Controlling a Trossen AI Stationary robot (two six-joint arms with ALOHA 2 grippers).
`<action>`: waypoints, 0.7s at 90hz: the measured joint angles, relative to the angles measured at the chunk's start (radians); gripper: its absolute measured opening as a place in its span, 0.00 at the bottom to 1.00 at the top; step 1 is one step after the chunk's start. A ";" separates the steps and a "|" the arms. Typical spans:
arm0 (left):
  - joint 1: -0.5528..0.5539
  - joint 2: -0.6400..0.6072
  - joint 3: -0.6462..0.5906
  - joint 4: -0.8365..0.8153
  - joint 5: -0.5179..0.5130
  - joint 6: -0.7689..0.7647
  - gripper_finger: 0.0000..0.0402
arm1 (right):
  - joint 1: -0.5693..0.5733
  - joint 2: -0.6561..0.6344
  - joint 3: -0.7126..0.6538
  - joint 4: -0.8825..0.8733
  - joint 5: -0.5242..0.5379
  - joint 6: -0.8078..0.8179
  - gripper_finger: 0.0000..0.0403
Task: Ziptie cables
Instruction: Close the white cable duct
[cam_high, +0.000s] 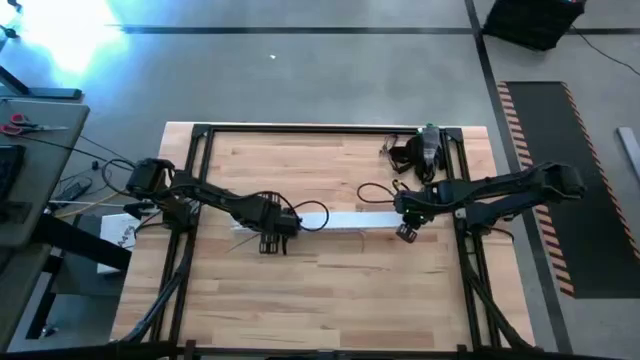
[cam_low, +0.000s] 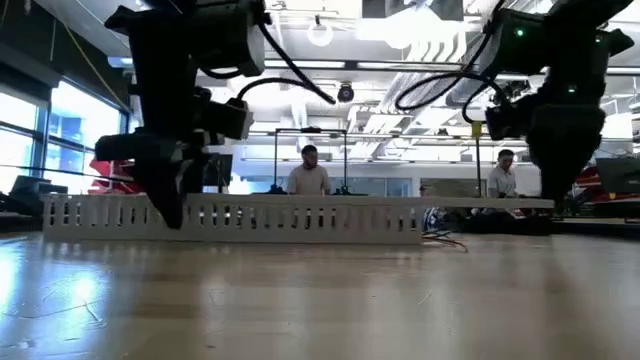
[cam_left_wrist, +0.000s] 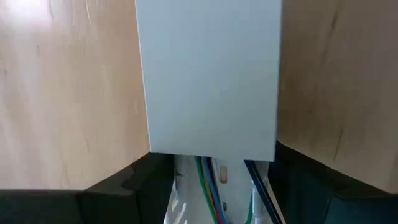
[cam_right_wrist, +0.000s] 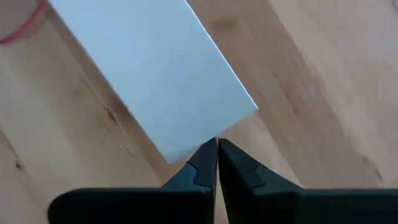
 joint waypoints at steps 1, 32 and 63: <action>0.000 0.000 0.001 -0.002 0.002 0.000 0.55 | 0.001 0.000 0.000 -0.006 0.001 0.001 0.00; 0.014 0.000 0.095 -0.144 0.012 0.011 0.67 | 0.014 0.000 0.000 0.015 0.002 0.004 0.00; 0.014 0.000 0.096 -0.265 0.047 -0.041 0.69 | 0.014 0.000 0.000 0.016 0.002 -0.004 0.00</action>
